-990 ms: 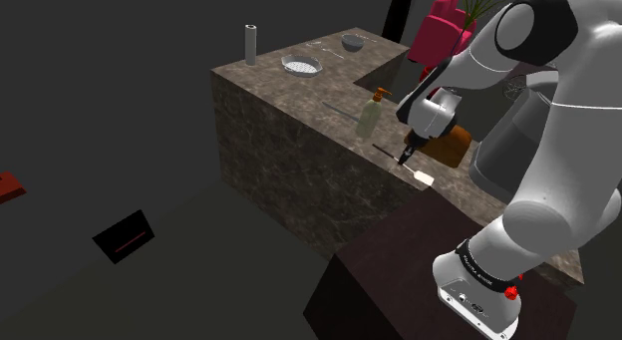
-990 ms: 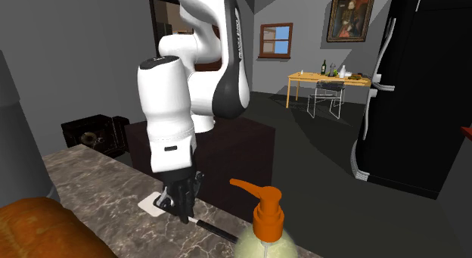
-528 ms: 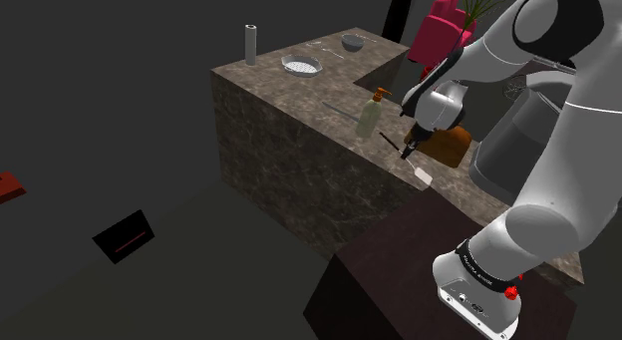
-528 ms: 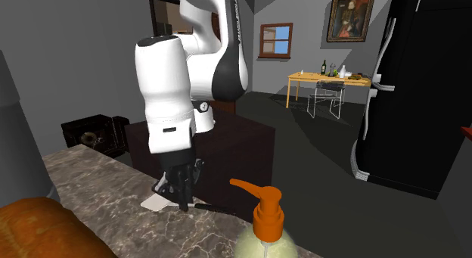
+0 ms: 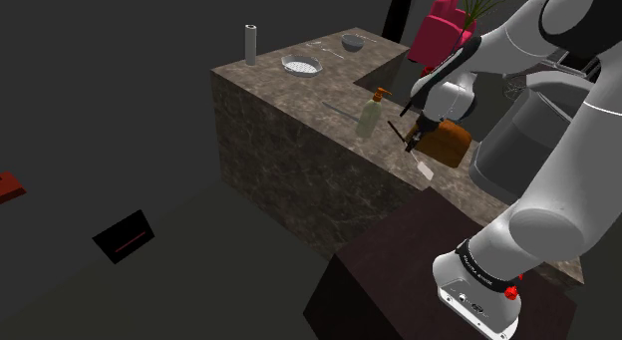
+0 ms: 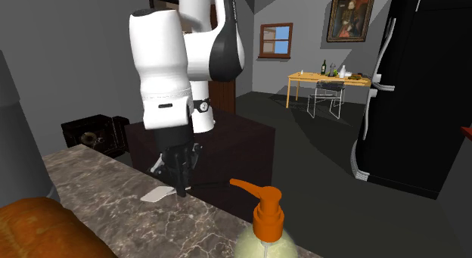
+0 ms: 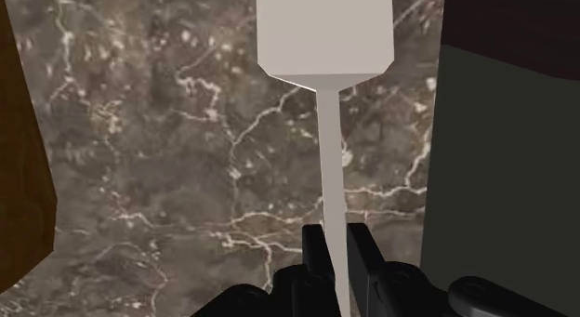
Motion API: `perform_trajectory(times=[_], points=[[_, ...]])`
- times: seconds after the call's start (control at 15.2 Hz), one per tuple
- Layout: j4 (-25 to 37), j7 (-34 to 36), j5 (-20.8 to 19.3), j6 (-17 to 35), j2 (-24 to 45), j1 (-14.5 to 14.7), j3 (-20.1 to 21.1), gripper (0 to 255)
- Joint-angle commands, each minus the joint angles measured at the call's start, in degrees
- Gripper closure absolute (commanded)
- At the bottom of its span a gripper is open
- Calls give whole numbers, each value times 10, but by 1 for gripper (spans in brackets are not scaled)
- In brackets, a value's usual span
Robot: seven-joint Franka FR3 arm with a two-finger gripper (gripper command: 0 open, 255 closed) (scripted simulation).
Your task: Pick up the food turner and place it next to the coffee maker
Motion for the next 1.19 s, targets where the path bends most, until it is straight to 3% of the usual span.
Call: perform_trajectory(times=[0.0, 0.53, 1.12], points=[[-3, 18, -25, -13, -19, 10, -15, 255], [-4, 84, -114, -62, -87, 36, -53, 255], [8, 147, -198, -127, -158, 44, -68, 255]])
